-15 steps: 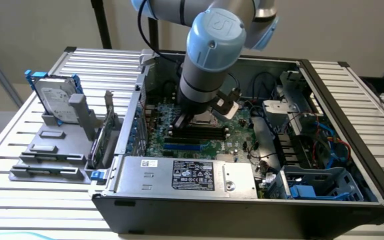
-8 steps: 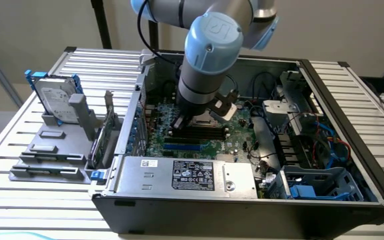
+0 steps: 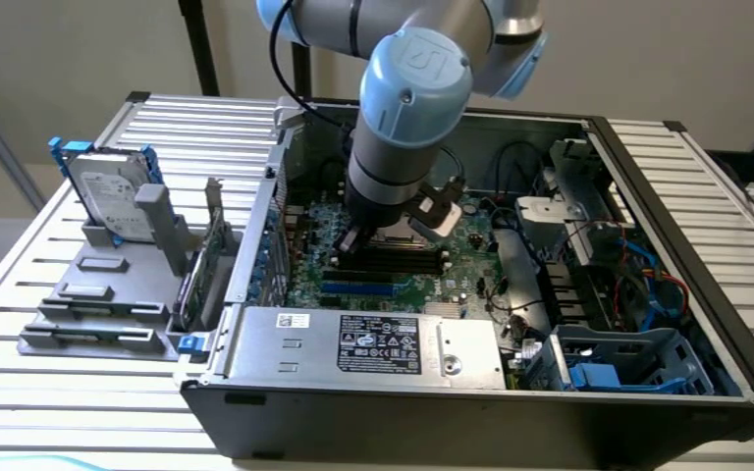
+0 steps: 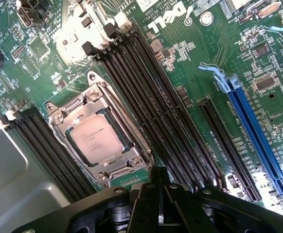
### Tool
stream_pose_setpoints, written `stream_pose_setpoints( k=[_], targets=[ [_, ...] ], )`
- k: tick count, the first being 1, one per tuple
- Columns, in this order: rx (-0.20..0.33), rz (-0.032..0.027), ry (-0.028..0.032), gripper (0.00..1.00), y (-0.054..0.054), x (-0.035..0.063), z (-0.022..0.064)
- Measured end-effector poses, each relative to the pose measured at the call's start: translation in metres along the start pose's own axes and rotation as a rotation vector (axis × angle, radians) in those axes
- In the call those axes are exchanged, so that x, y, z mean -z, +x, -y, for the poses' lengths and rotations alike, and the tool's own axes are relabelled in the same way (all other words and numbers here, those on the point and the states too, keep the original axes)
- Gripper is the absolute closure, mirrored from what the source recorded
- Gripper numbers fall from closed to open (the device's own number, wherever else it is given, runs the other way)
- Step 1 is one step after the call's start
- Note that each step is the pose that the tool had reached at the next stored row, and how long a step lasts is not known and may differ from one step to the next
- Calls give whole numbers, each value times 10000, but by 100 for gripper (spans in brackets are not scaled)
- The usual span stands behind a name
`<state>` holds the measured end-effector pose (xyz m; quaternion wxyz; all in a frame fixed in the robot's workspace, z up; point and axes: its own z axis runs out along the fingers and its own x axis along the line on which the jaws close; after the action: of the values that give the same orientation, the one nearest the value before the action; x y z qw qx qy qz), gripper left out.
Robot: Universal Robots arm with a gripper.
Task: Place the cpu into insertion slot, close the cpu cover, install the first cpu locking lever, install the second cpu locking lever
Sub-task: 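Install the second cpu locking lever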
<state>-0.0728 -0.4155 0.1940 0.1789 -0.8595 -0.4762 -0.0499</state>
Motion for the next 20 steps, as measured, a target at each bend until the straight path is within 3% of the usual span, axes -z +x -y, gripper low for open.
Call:
stream_pose_setpoints(
  k=[15,20],
  targets=[
    [-3,2,-2,89,11,-45,12],
    [-8,47,-31,89,14,-49,18]
  ],
)
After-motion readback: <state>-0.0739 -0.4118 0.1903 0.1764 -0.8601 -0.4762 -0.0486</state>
